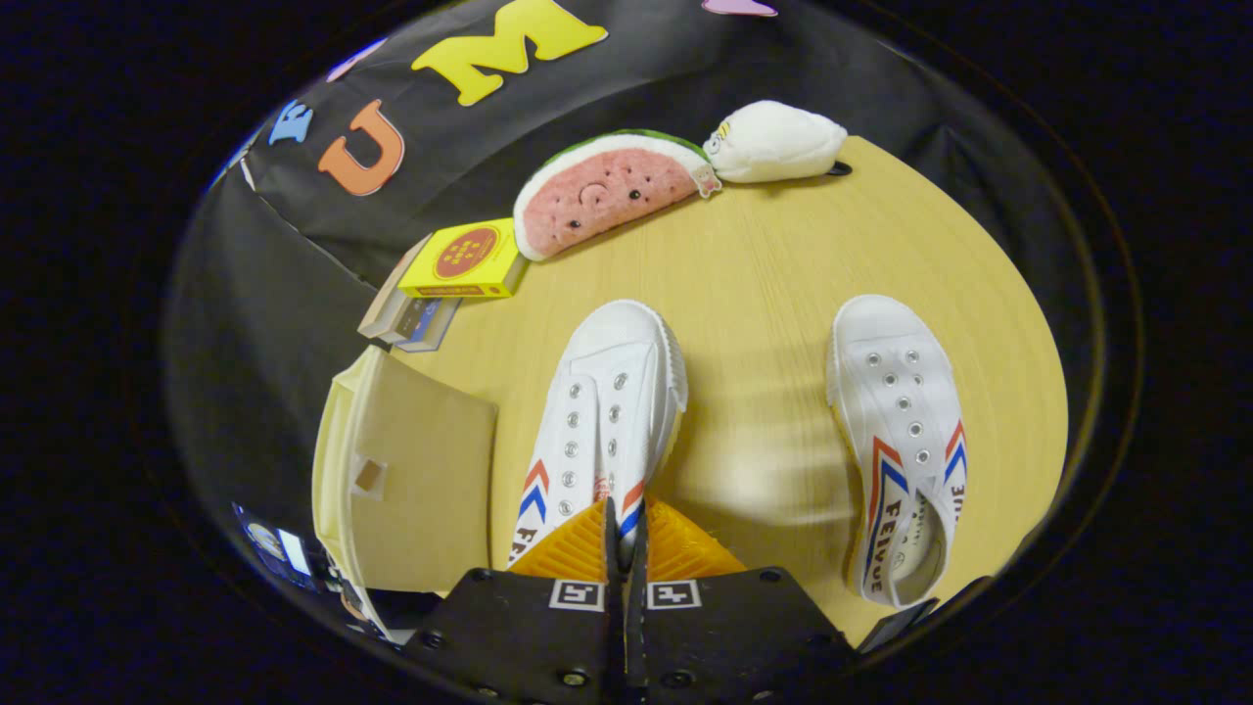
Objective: Open the storage box then place both shoes into the box .Put the left shoe in first, then the right shoe, with the right side of both shoes facing outward in a uniform manner.
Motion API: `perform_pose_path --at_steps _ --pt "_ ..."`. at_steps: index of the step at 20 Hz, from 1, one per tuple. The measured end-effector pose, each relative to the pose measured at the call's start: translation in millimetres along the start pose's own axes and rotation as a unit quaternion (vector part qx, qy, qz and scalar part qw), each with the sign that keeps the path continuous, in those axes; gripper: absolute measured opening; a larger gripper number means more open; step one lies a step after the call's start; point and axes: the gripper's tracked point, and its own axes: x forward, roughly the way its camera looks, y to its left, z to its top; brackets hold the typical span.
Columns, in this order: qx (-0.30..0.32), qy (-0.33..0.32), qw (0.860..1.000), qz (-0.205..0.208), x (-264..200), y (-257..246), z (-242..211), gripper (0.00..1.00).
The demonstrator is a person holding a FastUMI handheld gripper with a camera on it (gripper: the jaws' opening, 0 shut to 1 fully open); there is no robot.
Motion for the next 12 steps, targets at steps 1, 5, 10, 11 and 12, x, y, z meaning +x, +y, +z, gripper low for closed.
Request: perform_pose_path --at_steps 1,5,10,11,12 --pt "0.000 -0.006 1.000 0.004 -9.2 12.2 3.3 0.01" --pt "-0.009 -0.034 0.999 0.020 -40.9 74.8 16.7 0.01" --pt "-0.032 -0.061 0.997 0.046 -55.5 172.6 26.2 0.01" --pt "-0.035 -0.062 0.996 0.051 -53.9 191.6 23.8 0.01" --pt "-0.038 -0.062 0.996 0.055 -50.5 209.5 20.1 0.01"
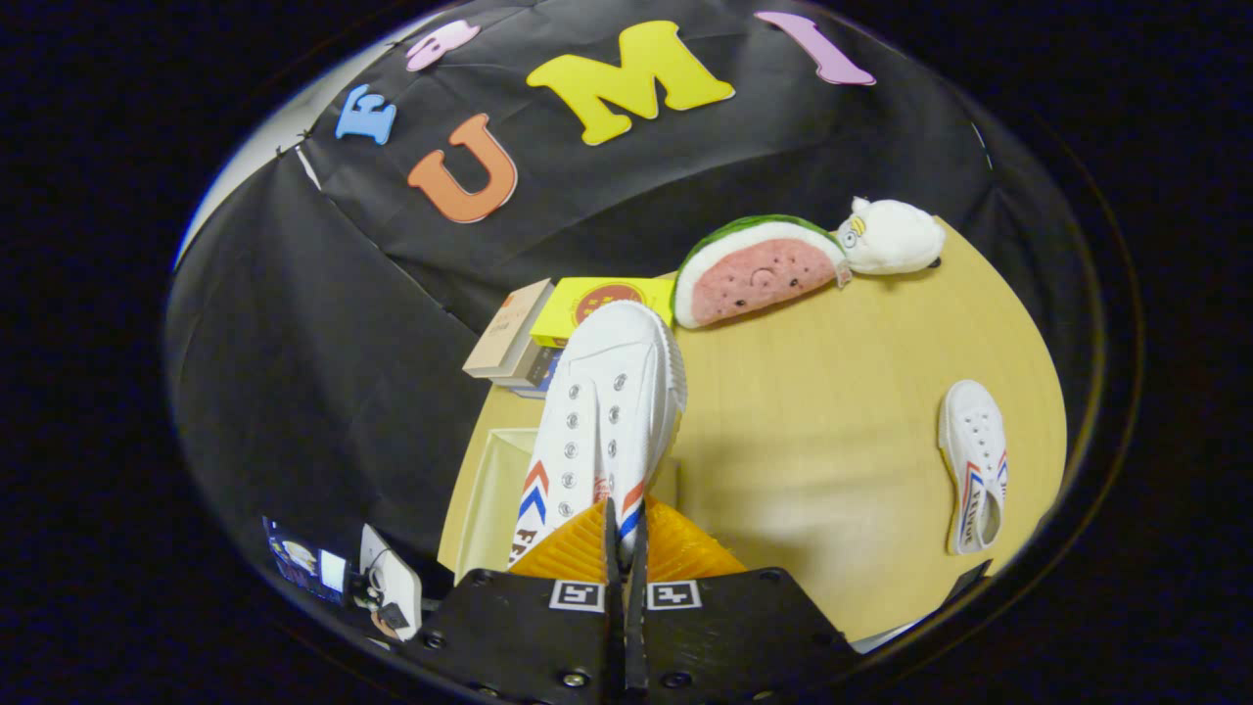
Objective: Open the storage box then place both shoes into the box .Put the left shoe in first, then the right shoe, with the right side of both shoes facing outward in a uniform manner.
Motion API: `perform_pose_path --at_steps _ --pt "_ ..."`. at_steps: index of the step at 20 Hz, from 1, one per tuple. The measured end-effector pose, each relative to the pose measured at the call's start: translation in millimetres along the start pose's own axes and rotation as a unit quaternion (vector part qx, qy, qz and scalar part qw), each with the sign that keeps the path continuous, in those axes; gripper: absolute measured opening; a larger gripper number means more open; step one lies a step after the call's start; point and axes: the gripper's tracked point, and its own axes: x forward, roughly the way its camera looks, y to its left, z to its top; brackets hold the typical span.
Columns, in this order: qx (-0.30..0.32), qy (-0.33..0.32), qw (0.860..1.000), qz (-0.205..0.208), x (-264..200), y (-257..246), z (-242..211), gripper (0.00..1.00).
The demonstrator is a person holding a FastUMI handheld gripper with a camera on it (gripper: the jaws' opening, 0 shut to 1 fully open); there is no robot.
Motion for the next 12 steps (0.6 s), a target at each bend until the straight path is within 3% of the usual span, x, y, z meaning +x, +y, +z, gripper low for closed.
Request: perform_pose_path --at_steps 6,12 --pt "-0.009 0.017 1.000 -0.001 44.2 73.9 -37.6 0.01" --pt "-0.013 0.041 0.999 -0.016 89.9 105.7 -79.0 0.01"
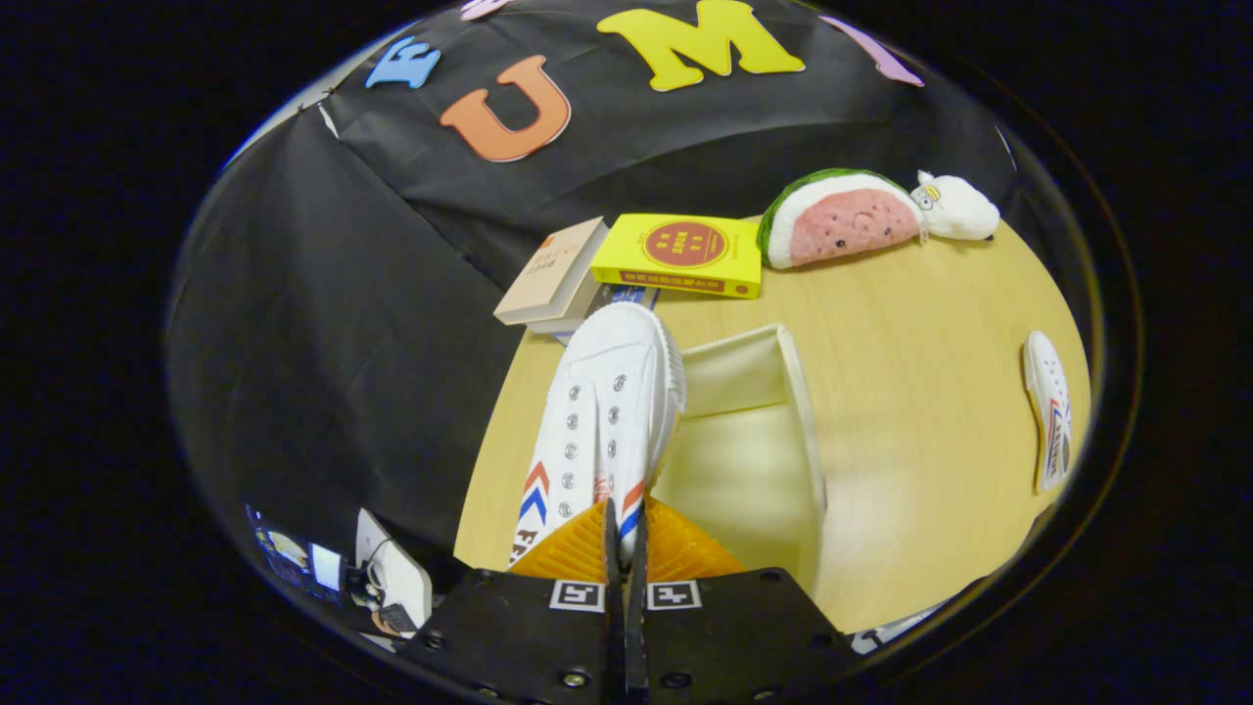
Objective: Open the storage box then place both shoes into the box .Put the left shoe in first, then the right shoe, with the right side of both shoes facing outward in a uniform manner.
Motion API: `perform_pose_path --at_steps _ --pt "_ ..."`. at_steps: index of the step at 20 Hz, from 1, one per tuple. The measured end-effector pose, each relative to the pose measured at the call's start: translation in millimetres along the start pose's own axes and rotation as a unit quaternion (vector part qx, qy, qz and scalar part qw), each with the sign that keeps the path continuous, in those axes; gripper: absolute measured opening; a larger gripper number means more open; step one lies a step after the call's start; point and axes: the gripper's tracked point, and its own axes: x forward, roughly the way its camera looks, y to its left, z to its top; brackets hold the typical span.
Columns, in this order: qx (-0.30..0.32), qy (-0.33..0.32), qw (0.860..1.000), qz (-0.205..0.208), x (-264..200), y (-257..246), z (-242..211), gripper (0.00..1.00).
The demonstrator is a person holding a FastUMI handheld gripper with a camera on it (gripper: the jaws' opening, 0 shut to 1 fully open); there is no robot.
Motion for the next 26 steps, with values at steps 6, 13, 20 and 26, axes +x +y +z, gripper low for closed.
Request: perform_pose_path --at_steps 6,13,20,26 --pt "-0.017 0.004 1.000 -0.026 29.6 -0.3 -14.4 0.01" --pt "-0.028 0.008 0.999 -0.046 49.3 -5.7 -24.8 0.01" --pt "-0.032 0.014 0.998 -0.046 56.1 -8.4 -24.5 0.03" --pt "-0.052 0.014 0.997 -0.054 60.1 -10.4 -13.0 0.55"
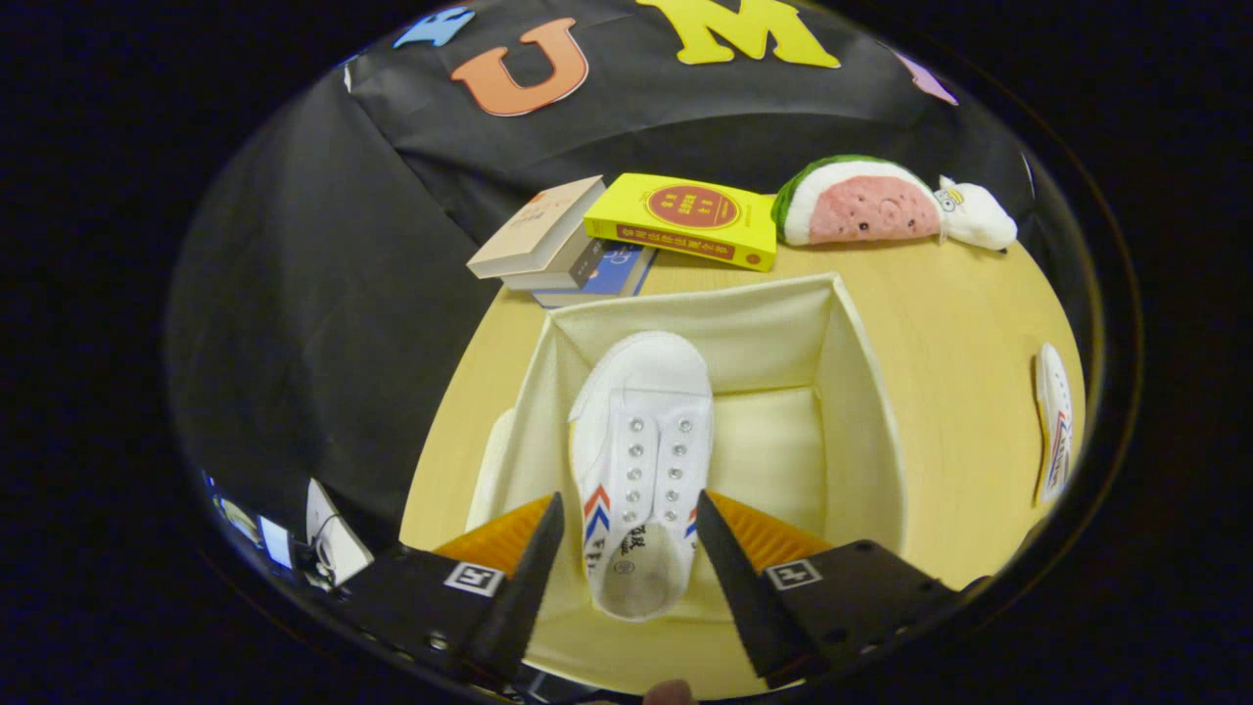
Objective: Open the storage box then place both shoes into the box .Put the left shoe in first, then the right shoe, with the right side of both shoes facing outward in a uniform manner.
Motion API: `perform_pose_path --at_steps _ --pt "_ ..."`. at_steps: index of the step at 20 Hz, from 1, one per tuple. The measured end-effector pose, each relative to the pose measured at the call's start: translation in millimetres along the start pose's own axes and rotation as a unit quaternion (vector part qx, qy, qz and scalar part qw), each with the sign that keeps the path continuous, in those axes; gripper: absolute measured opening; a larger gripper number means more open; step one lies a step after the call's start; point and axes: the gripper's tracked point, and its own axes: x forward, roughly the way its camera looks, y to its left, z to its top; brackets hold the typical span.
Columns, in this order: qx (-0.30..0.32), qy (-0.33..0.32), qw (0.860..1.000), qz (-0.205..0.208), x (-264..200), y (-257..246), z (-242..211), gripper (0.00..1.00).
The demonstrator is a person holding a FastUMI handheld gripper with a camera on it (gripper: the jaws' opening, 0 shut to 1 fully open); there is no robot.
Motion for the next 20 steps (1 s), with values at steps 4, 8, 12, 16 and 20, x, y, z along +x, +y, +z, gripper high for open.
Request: perform_pose_path --at_steps 4,8,12,16,20 --pt "-0.033 -0.022 0.999 -0.007 -19.1 -3.5 17.0 0.92" --pt "-0.106 -0.094 0.990 -0.015 -67.4 -16.4 54.0 0.92" --pt "-0.154 -0.185 0.971 -0.017 -125.7 -42.2 90.8 0.95" --pt "-0.150 -0.215 0.965 -0.009 -168.2 -94.4 101.3 0.95" --pt "-0.120 -0.220 0.968 -0.017 -195.8 -178.7 106.2 0.95"
